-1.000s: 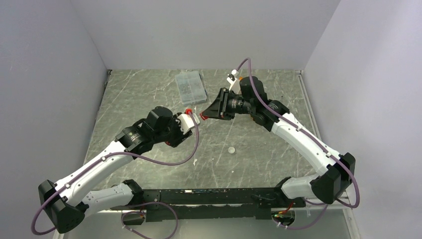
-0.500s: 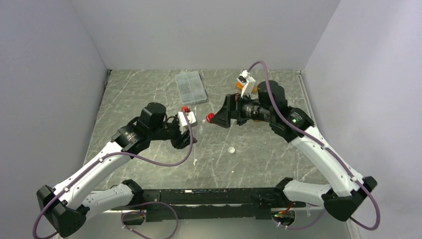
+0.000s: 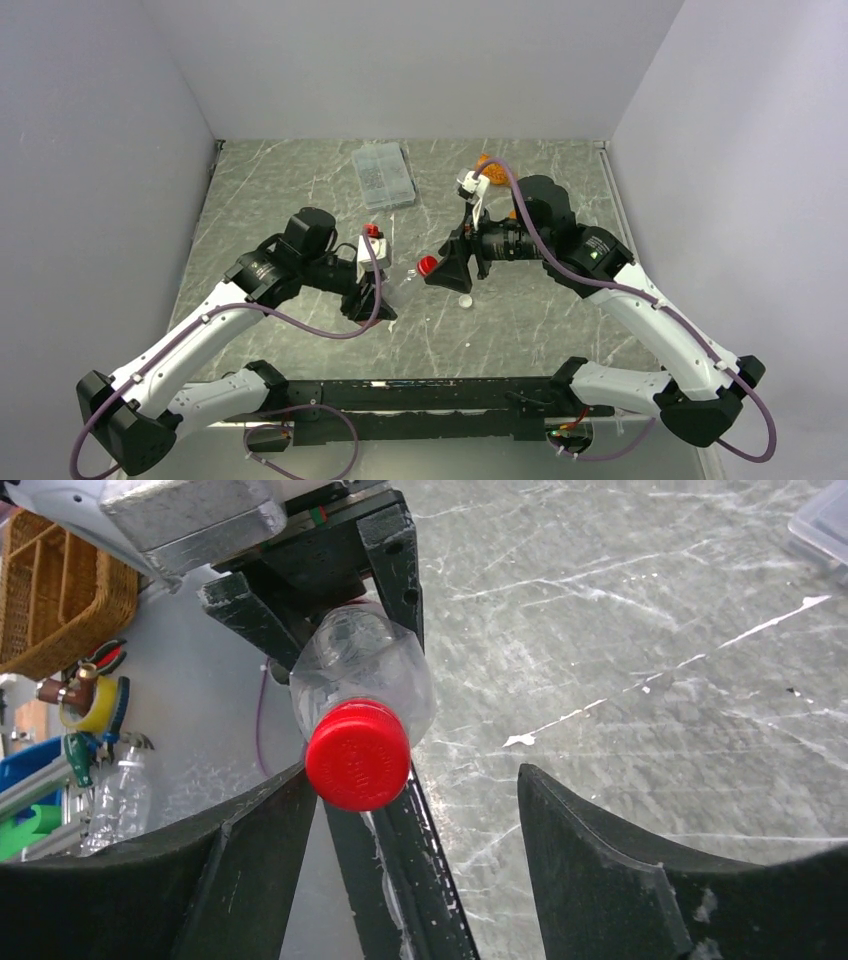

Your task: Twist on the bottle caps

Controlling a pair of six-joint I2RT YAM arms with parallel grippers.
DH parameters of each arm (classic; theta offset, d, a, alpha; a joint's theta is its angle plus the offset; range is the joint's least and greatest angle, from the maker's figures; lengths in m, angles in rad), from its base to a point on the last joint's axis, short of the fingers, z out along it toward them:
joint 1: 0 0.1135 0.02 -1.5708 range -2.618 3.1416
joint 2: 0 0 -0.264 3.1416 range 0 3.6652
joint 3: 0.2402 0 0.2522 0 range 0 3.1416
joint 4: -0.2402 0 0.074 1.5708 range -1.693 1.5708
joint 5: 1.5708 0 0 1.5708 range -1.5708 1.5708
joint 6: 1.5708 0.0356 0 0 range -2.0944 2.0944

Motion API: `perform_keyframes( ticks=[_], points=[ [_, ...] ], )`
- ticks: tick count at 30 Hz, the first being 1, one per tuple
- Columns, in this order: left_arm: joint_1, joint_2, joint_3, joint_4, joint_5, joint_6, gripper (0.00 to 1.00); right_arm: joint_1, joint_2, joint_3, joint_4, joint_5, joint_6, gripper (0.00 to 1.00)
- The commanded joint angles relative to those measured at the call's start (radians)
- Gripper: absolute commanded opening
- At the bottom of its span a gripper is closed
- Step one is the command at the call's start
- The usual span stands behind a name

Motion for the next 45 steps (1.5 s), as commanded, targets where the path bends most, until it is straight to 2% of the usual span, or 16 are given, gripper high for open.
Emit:
perform_keyframes(
  ticks=[1,17,28,32,36,39,45],
  points=[
    [0.003,0.012,0.033,-0.015,0.090,0.019,0.12,0.001,-0.032,0.028,0.014,-0.057,-0.061,0.74],
    [0.003,0.039,0.026,-0.004,0.086,0.015,0.11,0.016,-0.022,0.071,0.011,-0.095,-0.054,0.58],
    [0.003,0.049,0.029,0.008,0.075,0.015,0.11,0.024,0.010,0.078,-0.004,-0.077,-0.034,0.34],
    [0.003,0.056,0.036,0.019,0.049,0.018,0.11,0.024,0.025,0.088,-0.021,-0.019,-0.002,0.19],
    [0.003,0.041,0.043,0.060,-0.051,0.013,0.10,0.024,0.056,0.104,-0.031,-0.010,0.066,0.07],
    [0.003,0.009,0.043,0.126,-0.183,0.007,0.09,0.022,0.084,0.132,-0.040,0.003,0.144,0.00],
    [0.003,-0.052,0.053,0.249,-0.427,0.037,0.08,-0.018,0.180,0.193,-0.067,0.023,0.345,0.00]
  ],
)
